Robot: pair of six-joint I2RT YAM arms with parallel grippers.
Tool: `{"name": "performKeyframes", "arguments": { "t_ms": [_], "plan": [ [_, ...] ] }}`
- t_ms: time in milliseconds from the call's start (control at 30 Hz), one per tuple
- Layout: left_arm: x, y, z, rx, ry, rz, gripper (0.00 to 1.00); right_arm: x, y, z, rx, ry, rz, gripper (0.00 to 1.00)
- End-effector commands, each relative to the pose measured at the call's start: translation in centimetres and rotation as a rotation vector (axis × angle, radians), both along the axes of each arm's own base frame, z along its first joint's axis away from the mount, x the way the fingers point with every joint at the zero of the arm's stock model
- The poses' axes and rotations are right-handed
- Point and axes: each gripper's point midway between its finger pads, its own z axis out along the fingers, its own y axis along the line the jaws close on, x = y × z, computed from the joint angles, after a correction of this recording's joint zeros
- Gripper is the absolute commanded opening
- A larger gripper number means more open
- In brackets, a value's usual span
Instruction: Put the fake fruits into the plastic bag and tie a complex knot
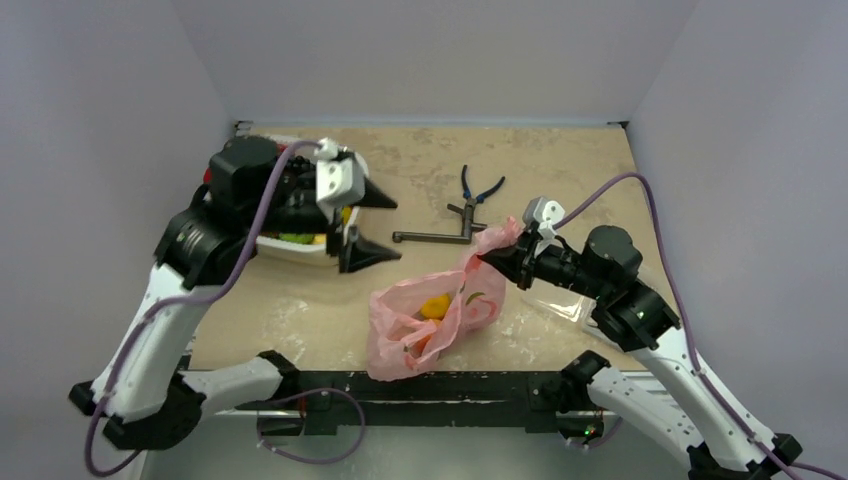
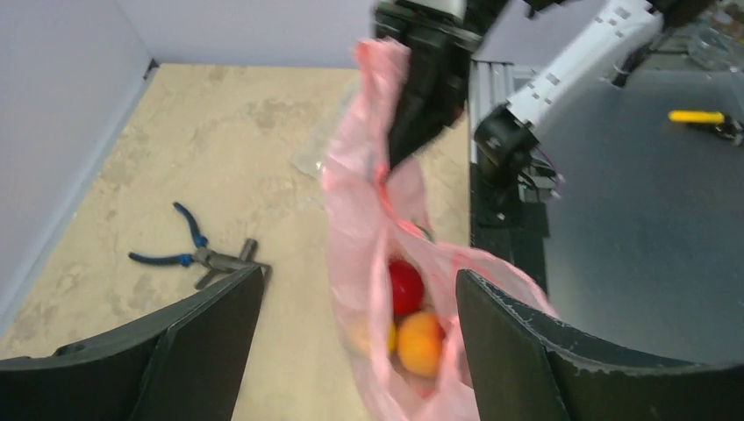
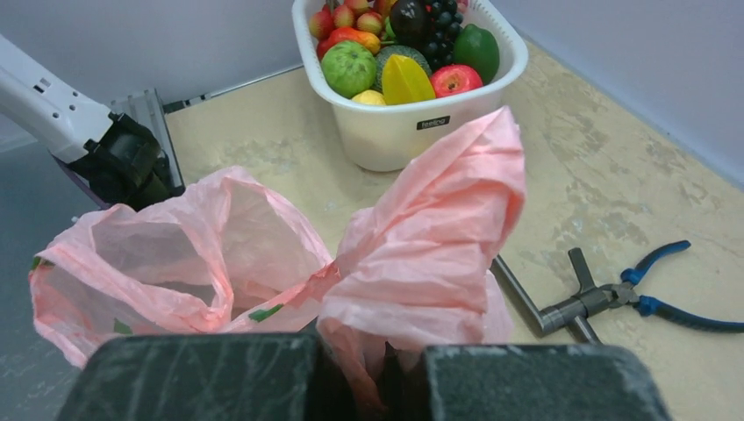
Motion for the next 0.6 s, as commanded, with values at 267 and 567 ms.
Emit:
{"name": "performKeyframes", "arguments": {
  "t_ms": [267,567],
  "plan": [
    [-6.7,0.7,-13.9,0.356,0.131,-0.13,0.63,-0.6,0.0,0.8,0.022,0.006,0.013,0.0],
    [-6.7,-2.2,-16.6,0.441,-0.067,-0.448,0.47,-0.8,-0.2,0.6,-0.006,-0.01,0.018,0.0]
  ]
}}
